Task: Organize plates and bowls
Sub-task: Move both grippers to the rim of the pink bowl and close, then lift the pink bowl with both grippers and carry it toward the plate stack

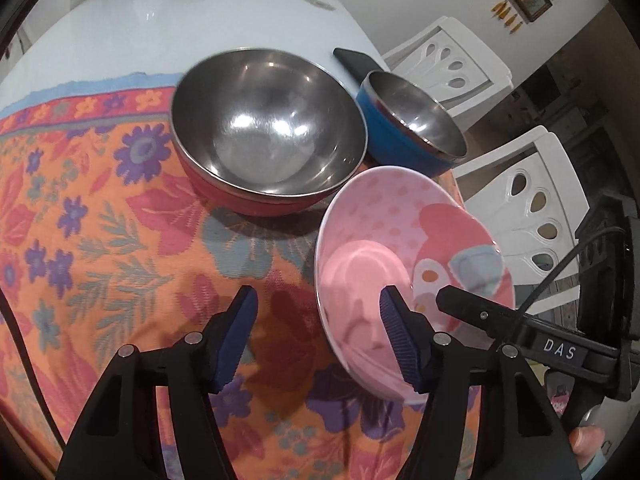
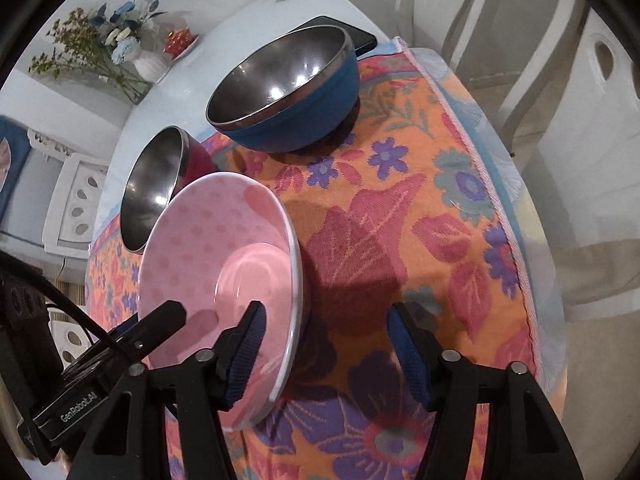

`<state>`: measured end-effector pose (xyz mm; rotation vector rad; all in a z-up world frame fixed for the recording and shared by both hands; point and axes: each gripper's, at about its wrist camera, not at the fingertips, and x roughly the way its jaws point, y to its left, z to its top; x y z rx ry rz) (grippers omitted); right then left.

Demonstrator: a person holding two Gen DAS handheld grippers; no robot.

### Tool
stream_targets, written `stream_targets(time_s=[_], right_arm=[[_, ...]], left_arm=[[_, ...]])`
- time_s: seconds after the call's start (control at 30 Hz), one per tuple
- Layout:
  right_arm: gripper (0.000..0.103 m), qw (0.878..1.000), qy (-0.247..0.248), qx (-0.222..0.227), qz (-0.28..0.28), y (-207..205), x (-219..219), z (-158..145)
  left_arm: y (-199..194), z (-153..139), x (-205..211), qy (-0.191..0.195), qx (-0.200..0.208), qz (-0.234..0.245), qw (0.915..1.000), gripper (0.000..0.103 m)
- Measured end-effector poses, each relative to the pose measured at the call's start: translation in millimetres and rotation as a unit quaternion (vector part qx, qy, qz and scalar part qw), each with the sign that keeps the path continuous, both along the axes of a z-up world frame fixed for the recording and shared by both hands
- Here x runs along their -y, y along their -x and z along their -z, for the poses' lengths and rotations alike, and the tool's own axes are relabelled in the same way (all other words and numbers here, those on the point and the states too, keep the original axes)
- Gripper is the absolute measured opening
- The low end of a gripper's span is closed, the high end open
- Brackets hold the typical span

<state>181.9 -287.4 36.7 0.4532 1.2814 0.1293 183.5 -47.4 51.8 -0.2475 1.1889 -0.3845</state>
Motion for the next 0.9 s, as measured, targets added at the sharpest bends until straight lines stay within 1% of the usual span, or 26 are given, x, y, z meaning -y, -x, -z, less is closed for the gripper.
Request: stream_targets(time_s=[0.03,0.07,0.1,0.13,0.17,0.2,0.23,0.27,0.33,0.4,0.5,0.6,0.73,0.9], right_arm=[[0.051,1.000,0.003,0.002,-0.005,-0.9,-2.1,0.9],[0.049,1.000,0.006,0.004,-0.010,-2.4,-3.1,1.8],[0.044,1.000,0.009,0.007,-0.015,-3.9,-4.3,2.3],[0.039,1.000,0.011,0.009,-0.019,-5.2,-4.8,2.7],[0.037,1.000,0.014,0.011,-0.024,-6.6,-6.0,3.2],[0.031,0.999,0.015,0.013,-0.026,-7.6,-6.6,3.9],[0.026,0.999,0.013,0.015,-0.031,-8.6,-7.7,4.7],[0.022,0.999,0.011,0.017,-0.034,-10.2,-8.6,5.9],[0.015,0.999,0.010,0.022,-0.045,-11.3,-13.2,6.0],[0.013,0.998,0.012,0.027,-0.057,-11.7,-18.6,6.5],[0.013,0.996,0.033,0.037,-0.070,-10.4,-24.8,5.7],[0.013,0.996,0.021,0.045,-0.072,-7.1,-24.6,1.1],[0.013,0.994,0.029,0.058,-0.084,3.8,-24.1,-11.1],[0.014,0.995,0.014,0.060,-0.082,21.2,-22.0,-31.0]], left_arm=[[-0.8,1.5,1.1,0.000,-0.001,0.000,1.0000,0.055],[-1.3,3.4,3.0,0.000,-0.002,0.001,1.0000,0.052],[-1.7,4.8,5.0,0.000,-0.003,0.002,1.0000,0.049],[-2.4,6.4,8.7,0.000,-0.003,0.005,1.0000,0.041],[-3.2,7.7,11.0,0.001,-0.004,0.007,1.0000,0.031],[-3.1,10.0,13.9,-0.001,-0.006,0.012,0.9999,0.027],[-3.4,11.7,16.2,-0.001,-0.007,0.016,0.9999,0.020],[-3.2,12.8,18.7,-0.007,-0.005,0.017,0.9998,0.017],[-4.4,13.6,22.3,-0.011,0.000,0.018,0.9998,0.016],[-1.8,12.1,21.7,-0.012,0.005,0.020,0.9997,0.016],[1.6,10.3,22.7,-0.020,0.011,0.022,0.9995,0.016],[8.0,7.3,21.5,-0.020,0.017,0.021,0.9994,0.016],[18.1,-0.6,19.5,-0.018,0.021,0.020,0.9994,0.016],[41.4,-23.8,12.9,-0.014,0.033,0.008,0.9993,0.016]])
